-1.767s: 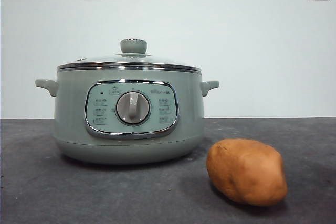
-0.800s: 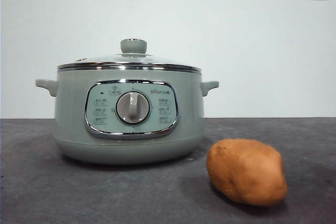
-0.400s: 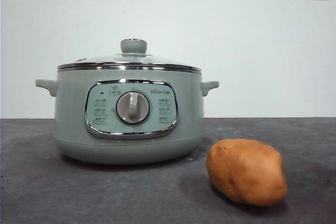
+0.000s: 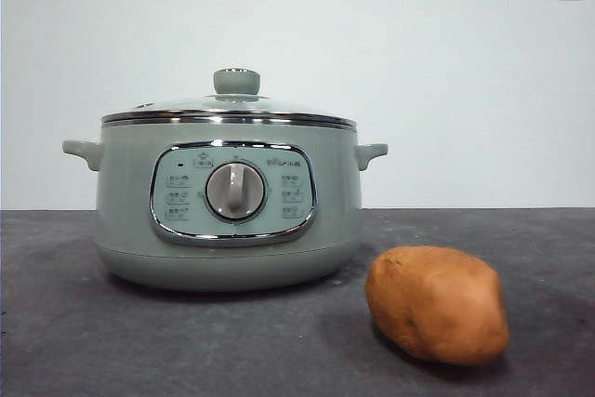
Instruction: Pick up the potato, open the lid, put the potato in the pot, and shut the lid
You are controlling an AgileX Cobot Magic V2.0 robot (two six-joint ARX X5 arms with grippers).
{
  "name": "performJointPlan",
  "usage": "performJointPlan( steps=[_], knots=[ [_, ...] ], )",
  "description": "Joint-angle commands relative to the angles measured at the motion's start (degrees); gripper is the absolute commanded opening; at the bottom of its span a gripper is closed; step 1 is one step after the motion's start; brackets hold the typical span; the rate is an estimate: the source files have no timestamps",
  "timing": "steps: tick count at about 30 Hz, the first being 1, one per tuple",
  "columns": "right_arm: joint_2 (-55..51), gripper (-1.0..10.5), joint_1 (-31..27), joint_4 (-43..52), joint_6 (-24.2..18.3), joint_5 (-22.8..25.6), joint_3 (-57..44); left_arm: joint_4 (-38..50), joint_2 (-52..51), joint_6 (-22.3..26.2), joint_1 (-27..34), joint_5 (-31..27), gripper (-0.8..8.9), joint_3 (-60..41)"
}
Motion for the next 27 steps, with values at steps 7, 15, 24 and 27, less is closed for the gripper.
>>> performJointPlan(
  steps=[7, 15, 24, 27],
  knots=[
    [0.0, 0.3, 0.0, 0.3, 8.0, -5.6, 4.3, 0.7, 0.8, -1.1, 0.2, 1.3, 1.47, 4.3],
    [4.0, 3.2, 0.0, -2.4, 8.7, -9.1, 12.3, -0.1, 8.0, -1.1, 0.2, 7.8, 4.24, 12.7],
    [16.9, 5.4, 0.0, -8.9, 8.6, -13.3, 24.2, -2.8, 22.6, -1.1, 0.2, 16.4, 6.01, 22.3],
    [21.9, 5.4, 0.0, -14.0, 8.6, -15.6, 28.7, -3.4, 27.3, -1.4, 0.2, 23.7, 6.25, 25.7]
  ],
)
